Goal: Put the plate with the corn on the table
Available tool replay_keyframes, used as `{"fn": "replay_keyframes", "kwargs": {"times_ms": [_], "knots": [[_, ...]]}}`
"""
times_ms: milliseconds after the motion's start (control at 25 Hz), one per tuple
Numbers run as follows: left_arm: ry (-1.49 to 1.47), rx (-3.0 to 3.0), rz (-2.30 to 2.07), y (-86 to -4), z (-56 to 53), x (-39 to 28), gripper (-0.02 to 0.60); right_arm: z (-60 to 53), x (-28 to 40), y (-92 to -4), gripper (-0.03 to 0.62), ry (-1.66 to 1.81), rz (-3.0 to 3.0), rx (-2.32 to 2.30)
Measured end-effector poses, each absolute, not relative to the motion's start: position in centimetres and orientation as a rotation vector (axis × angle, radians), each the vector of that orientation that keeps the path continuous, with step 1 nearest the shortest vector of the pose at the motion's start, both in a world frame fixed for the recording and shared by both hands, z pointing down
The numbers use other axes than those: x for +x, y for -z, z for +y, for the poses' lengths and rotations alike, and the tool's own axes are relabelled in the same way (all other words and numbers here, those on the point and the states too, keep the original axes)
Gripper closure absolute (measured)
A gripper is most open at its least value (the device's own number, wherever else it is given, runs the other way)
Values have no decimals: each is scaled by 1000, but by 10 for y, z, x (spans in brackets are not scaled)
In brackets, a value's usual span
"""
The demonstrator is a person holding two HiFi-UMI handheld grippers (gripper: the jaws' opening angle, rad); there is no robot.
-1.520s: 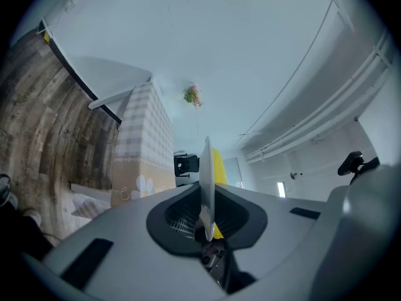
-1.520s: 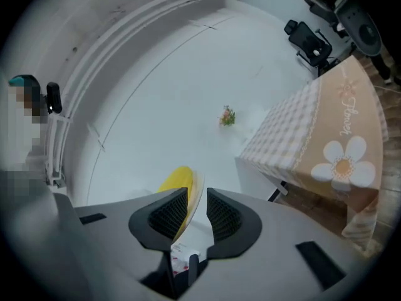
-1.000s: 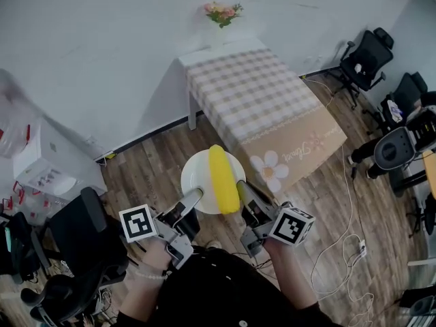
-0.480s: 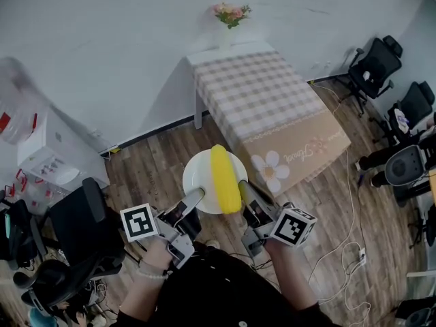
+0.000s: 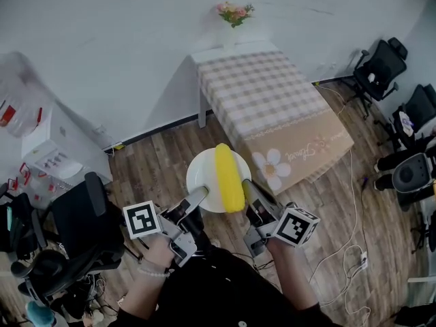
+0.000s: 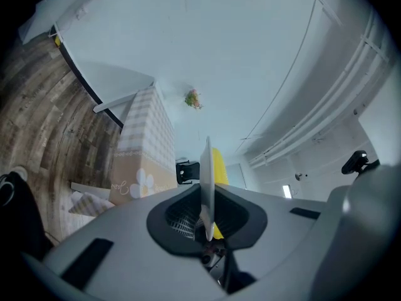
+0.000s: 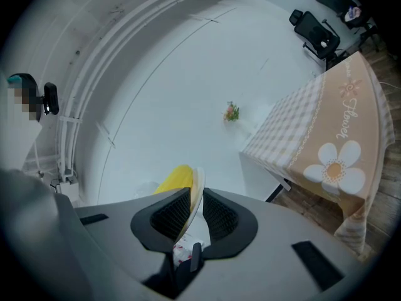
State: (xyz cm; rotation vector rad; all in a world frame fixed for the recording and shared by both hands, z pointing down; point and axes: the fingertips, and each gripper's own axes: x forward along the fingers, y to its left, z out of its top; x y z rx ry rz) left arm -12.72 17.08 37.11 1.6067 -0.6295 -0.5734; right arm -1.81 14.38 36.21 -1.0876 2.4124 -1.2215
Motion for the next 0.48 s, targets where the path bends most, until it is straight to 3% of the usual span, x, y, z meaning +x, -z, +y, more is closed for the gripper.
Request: {"fn": "replay_keyframes", "kwargs": {"times_ms": [480], "knots": [[555, 1612, -586, -375, 148, -118, 545, 126, -9, -365, 503, 1194, 2382, -1165]]}}
